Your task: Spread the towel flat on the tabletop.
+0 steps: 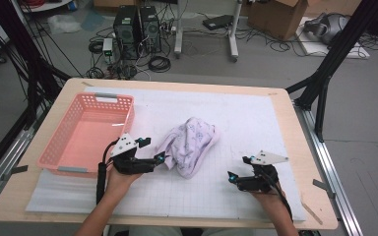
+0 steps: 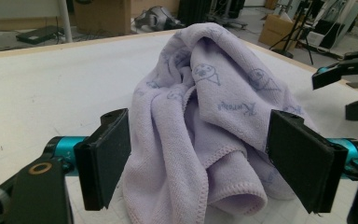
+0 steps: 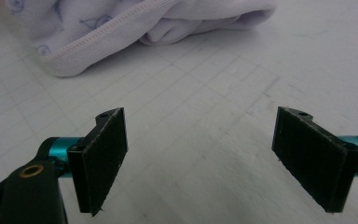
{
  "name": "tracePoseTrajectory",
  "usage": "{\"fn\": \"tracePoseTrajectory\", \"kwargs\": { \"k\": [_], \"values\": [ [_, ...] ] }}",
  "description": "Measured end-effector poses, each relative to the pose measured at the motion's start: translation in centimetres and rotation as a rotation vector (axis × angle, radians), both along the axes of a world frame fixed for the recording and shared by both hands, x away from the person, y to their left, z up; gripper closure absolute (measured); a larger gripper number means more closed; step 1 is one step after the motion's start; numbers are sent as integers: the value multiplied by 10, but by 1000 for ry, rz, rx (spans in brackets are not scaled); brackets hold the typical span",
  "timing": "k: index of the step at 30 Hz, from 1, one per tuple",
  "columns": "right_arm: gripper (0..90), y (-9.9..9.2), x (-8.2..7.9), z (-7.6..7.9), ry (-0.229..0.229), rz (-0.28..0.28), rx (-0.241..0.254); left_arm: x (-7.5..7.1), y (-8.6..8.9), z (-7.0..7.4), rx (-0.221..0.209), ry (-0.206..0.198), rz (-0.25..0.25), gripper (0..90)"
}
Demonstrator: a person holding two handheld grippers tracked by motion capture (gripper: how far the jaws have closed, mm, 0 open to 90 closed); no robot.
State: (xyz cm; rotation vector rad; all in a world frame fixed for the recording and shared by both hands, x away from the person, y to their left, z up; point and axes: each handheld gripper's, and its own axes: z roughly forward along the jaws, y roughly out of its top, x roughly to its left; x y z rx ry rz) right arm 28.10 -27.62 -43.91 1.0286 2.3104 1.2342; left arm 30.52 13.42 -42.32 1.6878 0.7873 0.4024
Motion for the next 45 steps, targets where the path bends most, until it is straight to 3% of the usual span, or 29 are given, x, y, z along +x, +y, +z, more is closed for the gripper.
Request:
{"fn": "tracePoseTrajectory", "kwargs": {
  "k": [6,9,12,16,20,23,24,28,32,38,45],
  "values": [
    [167,33,15,1,3,57,-30,1,1,-1,5,7,-1,243],
    [171,52,20,-2,15,98,-68,2,1,-1,11,12,-6,259],
    [223,72,27,-5,29,148,-99,2,1,-2,17,22,-6,276],
    [343,92,34,-4,30,167,-39,3,0,-3,26,25,-14,303],
    [487,106,40,-2,49,161,-37,3,-1,-4,30,32,-23,307],
    [772,109,42,-3,63,160,-49,3,-2,-5,34,39,-26,311],
    [850,108,42,-3,69,168,-50,4,-2,-5,34,41,-27,312],
    [873,96,37,5,52,186,-40,4,-1,-5,39,46,-28,313],
    [875,71,23,18,12,178,-31,4,-1,-6,42,51,-27,312],
    [875,13,-2,37,-36,98,-12,5,-3,-6,37,55,-26,312],
    [876,-41,-33,48,-62,0,-69,5,-4,-7,39,60,-29,312]
  ]
}}
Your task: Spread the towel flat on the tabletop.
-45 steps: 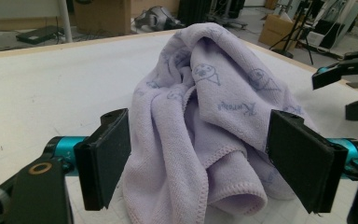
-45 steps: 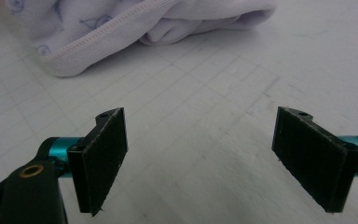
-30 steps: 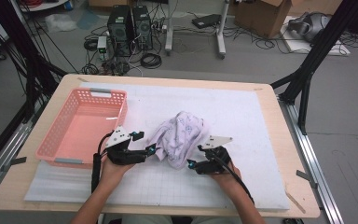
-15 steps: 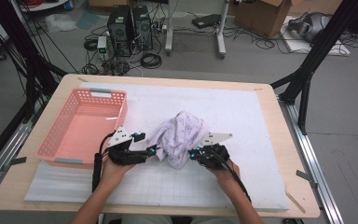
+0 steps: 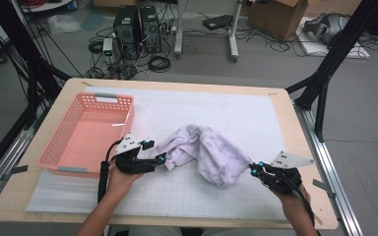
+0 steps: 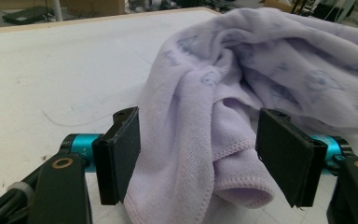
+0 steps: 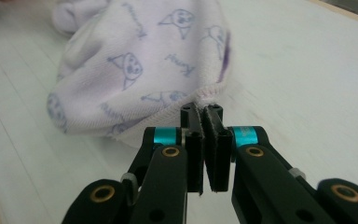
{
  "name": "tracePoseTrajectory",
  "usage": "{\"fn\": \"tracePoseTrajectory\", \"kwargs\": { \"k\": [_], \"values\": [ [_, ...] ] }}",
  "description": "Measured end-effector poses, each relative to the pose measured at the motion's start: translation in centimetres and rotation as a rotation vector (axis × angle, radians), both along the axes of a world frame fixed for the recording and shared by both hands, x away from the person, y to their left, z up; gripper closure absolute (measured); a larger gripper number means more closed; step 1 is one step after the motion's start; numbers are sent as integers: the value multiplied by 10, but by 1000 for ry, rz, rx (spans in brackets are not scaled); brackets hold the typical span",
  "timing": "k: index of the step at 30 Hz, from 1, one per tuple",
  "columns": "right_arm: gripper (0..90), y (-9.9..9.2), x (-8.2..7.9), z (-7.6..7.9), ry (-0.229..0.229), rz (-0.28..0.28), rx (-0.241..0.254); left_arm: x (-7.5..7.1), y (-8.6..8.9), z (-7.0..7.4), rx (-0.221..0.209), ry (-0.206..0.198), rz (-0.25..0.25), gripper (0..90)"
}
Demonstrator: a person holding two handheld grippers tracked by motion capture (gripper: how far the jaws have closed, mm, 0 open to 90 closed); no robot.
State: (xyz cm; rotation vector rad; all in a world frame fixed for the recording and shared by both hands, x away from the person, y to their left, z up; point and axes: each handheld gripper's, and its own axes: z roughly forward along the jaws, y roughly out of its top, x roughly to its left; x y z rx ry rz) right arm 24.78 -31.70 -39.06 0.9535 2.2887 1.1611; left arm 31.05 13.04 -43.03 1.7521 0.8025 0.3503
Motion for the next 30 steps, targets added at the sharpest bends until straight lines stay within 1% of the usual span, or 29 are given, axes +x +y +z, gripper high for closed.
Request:
{"fn": "tracePoseTrajectory", "kwargs": {
  "k": [2,5,6,7,8,9,10,11,12,13,14,15,16,17,19,20,22,23,24,25,26,27,28,30],
  "values": [
    [876,-13,-8,1,5,-36,-40,0,-1,0,-2,2,-1,312],
    [874,-30,-15,-1,27,-117,-121,0,-2,-1,5,4,-5,311],
    [871,-32,-16,-1,36,-134,-145,1,-3,-1,4,6,-6,310],
    [861,-32,-17,-1,31,-137,-162,1,-4,-2,6,8,-8,310],
    [840,-31,-18,0,29,-137,-157,1,-4,-2,4,9,-8,310],
    [783,-29,-17,1,14,-134,-146,1,-5,-2,6,11,-8,310],
    [714,-28,-15,3,-2,-143,-125,1,-5,-2,7,9,-12,310],
    [671,-27,-13,5,-15,-154,-97,1,-6,-2,8,9,-14,310],
    [614,-25,-9,7,-24,-163,-66,1,-6,-2,11,8,-15,310],
    [572,-23,-3,9,-36,-170,-47,1,-7,-3,10,10,-16,310],
    [551,-19,2,10,-44,-176,-37,1,-7,-3,11,10,-17,310],
    [535,-15,9,11,-54,-165,-28,1,-7,-3,12,10,-18,310],
    [503,-9,16,12,-51,-152,-8,1,-8,-3,12,13,-19,310],
    [475,-3,25,12,-50,-139,0,1,-8,-4,12,13,-19,310],
    [444,13,44,11,-31,-100,16,1,-8,-4,20,11,-23,310],
    [422,22,53,10,-24,-85,10,1,-8,-3,17,11,-22,310],
    [415,41,70,7,-24,-64,-20,1,-8,-3,16,10,-21,310],
    [414,50,78,4,-12,-52,-24,1,-8,-4,14,11,-20,310],
    [412,58,85,2,14,-40,-19,1,-7,-4,19,12,-21,310],
    [411,65,91,-1,30,-28,-24,1,-7,-4,22,14,-19,310],
    [412,70,96,-4,50,-20,-35,1,-6,-5,22,15,-20,310],
    [419,73,100,-7,74,-14,-35,1,-6,-5,21,15,-20,310],
    [446,75,104,-10,104,-10,-22,1,-6,-5,22,15,-21,310],
    [545,74,107,-16,177,14,8,1,-7,-5,21,20,-22,315]
  ]
}}
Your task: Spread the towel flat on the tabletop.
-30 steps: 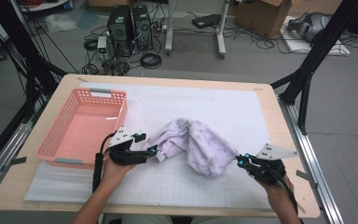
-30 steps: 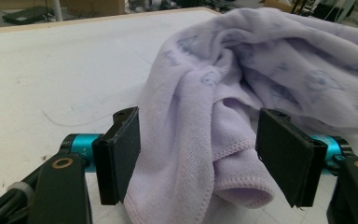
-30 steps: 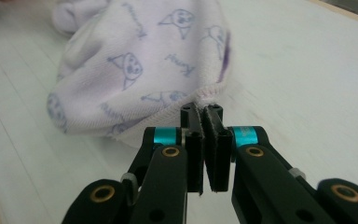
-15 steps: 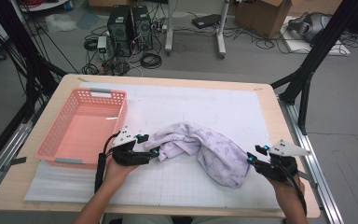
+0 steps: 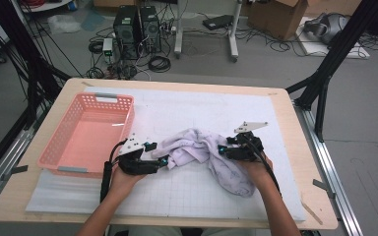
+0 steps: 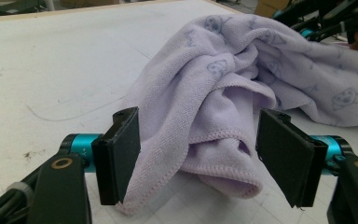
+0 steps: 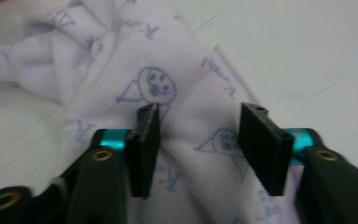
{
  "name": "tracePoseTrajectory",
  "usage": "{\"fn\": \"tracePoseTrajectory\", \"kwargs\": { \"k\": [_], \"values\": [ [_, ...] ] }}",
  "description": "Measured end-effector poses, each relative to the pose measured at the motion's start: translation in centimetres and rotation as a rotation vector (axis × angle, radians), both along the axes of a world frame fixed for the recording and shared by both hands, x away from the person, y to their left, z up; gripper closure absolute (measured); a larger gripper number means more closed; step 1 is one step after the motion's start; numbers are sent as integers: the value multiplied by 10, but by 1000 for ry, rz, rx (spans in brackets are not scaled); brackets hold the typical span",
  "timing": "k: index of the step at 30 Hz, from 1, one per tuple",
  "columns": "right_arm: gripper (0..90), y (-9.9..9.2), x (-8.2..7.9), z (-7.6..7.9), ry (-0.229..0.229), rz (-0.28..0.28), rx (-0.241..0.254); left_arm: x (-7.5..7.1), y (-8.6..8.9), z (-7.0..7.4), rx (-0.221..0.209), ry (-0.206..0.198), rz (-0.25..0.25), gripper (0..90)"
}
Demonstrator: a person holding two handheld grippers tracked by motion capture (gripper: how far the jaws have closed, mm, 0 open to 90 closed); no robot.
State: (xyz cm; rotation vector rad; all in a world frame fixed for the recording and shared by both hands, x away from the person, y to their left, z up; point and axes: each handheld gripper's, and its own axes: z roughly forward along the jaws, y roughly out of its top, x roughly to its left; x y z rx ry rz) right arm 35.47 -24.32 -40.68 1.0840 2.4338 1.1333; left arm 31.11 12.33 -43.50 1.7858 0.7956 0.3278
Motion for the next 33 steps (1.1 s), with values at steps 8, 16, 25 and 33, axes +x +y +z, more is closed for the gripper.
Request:
{"fn": "tracePoseTrajectory", "kwargs": {
  "k": [8,16,25,33],
  "values": [
    [806,-9,-24,-1,37,141,113,0,-1,1,7,-11,-12,402],
    [813,2,-67,7,20,385,92,0,0,3,-7,-16,1,386],
    [815,21,-78,-5,25,455,5,5,-11,2,3,10,1,272],
    [765,28,-76,-3,37,485,-9,5,-30,-10,156,37,-103,644]
  ]
}}
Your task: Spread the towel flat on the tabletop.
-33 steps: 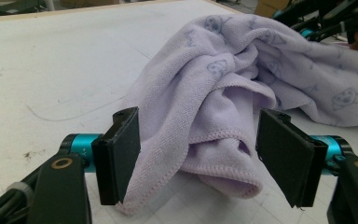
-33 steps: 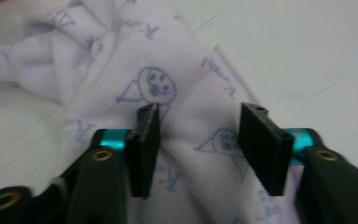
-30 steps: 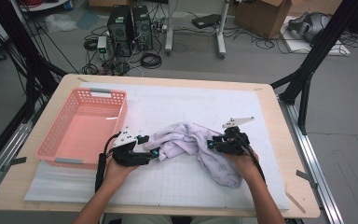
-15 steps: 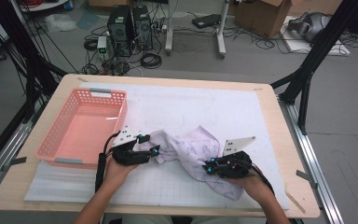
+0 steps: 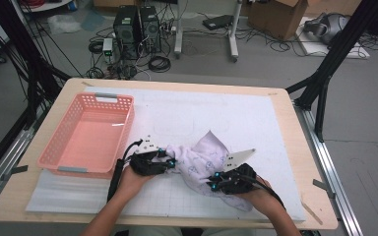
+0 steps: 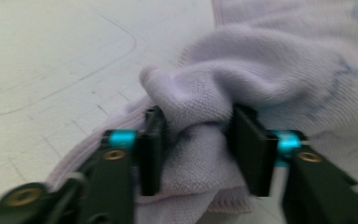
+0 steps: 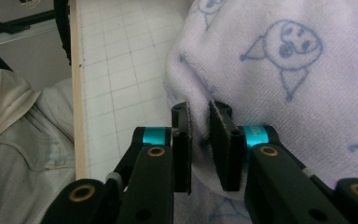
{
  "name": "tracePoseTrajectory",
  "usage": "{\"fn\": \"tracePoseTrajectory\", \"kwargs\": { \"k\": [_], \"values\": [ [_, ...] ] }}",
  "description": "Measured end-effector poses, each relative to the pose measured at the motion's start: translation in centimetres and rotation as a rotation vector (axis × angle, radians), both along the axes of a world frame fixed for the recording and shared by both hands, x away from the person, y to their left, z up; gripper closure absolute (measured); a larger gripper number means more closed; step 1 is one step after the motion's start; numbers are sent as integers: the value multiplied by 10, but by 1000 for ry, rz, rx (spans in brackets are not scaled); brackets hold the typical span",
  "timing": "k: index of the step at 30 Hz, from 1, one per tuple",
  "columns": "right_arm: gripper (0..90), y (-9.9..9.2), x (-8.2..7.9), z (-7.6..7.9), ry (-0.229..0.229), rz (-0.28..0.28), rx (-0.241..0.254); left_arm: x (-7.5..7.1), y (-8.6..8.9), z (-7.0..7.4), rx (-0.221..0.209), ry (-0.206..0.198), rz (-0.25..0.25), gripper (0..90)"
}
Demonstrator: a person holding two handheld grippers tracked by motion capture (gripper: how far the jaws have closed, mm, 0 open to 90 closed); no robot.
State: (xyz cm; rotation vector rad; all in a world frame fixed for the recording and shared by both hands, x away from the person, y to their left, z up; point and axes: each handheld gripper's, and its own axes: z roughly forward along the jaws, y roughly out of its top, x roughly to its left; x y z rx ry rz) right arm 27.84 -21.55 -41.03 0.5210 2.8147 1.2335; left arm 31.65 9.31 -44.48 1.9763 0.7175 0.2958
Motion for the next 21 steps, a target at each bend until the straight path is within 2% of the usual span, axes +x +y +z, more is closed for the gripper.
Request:
{"fn": "tracePoseTrajectory", "kwargs": {
  "k": [2,4,7,10,11,13,15,18,19,20,21],
  "values": [
    [682,-1,2,2,8,-4,14,-2,0,1,9,-5,1,715],
    [571,-5,7,7,10,-31,41,-3,1,2,7,-11,5,730],
    [480,-16,19,20,-10,-107,120,-5,2,2,16,-28,-5,739],
    [453,-26,36,36,-35,-205,194,-6,2,3,24,-45,-11,743],
    [449,-29,45,39,-40,-250,199,-6,2,3,23,-47,-11,743],
    [432,-31,62,42,-30,-340,170,-6,2,4,19,-53,-11,743],
    [411,-28,80,39,-18,-388,130,-7,3,5,9,-59,-10,742],
    [373,-17,101,22,64,-406,39,-7,5,6,0,-65,-11,742],
    [354,-14,107,14,115,-412,21,-7,6,6,-1,-63,-16,743],
    [325,-13,113,6,193,-424,26,-8,6,6,4,-65,-19,745],
    [346,-12,119,-3,268,-428,36,-8,6,6,5,-68,-19,748]
  ]
}}
